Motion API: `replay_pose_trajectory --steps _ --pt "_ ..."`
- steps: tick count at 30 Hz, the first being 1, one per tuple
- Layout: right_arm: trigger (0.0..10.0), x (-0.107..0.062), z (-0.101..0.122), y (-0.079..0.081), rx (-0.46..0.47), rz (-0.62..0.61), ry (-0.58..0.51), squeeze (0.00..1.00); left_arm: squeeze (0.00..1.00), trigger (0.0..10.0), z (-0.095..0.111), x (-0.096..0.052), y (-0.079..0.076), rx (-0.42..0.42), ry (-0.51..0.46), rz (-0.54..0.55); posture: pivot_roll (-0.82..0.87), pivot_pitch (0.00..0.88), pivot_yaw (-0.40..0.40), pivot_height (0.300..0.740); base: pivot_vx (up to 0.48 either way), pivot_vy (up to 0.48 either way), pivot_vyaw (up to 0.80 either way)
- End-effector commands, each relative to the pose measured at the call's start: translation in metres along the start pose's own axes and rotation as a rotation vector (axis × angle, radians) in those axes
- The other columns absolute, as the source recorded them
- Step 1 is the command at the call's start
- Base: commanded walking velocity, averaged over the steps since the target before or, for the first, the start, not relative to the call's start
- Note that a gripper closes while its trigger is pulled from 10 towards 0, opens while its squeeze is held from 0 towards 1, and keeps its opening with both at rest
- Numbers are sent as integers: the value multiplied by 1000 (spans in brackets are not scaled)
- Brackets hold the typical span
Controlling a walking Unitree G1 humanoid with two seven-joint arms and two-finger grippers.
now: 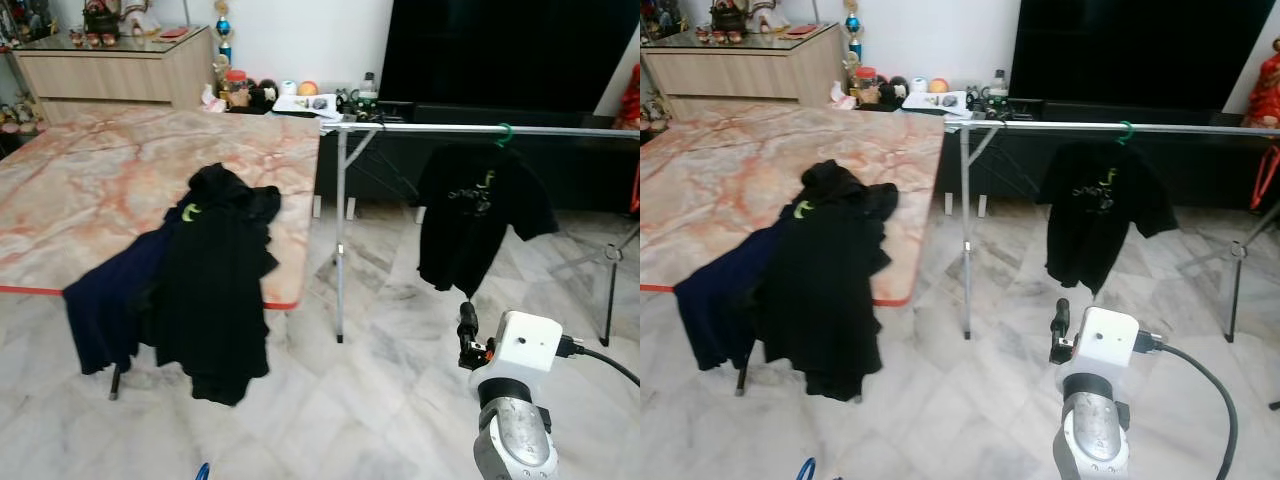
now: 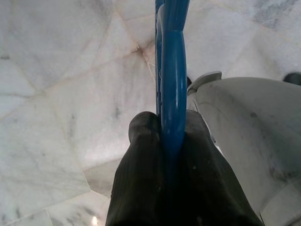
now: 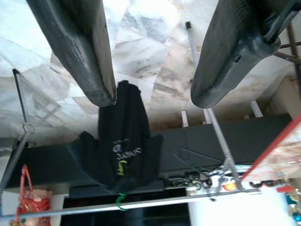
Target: Hang hanger
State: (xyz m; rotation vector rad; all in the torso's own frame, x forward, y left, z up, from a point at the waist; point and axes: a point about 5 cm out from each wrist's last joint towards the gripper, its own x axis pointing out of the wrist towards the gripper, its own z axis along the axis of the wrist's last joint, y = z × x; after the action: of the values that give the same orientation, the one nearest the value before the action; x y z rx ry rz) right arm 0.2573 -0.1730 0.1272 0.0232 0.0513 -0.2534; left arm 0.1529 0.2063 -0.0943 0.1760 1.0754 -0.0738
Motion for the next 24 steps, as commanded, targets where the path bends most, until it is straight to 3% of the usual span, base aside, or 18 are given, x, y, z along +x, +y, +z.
replay_pose_trajectory --steps 1,14,19,24 --pt "10000 1 -6 -8 -8 -29 22 0 0 10000 -9 0 -13 8 37 -40 100 31 4 740 0 -379 0" --pt "10000 3 -10 -13 -12 -50 34 0 0 10000 -8 0 -13 15 33 -36 99 25 3 740 0 -377 0" --pt "10000 4 -13 -16 -17 -62 45 0 0 10000 -7 0 -12 24 16 -20 100 27 0 740 0 0 0" --pt "10000 5 -16 -21 -28 -77 59 0 0 10000 0 0 -12 122 -32 -16 102 32 -1 740 0 0 0"
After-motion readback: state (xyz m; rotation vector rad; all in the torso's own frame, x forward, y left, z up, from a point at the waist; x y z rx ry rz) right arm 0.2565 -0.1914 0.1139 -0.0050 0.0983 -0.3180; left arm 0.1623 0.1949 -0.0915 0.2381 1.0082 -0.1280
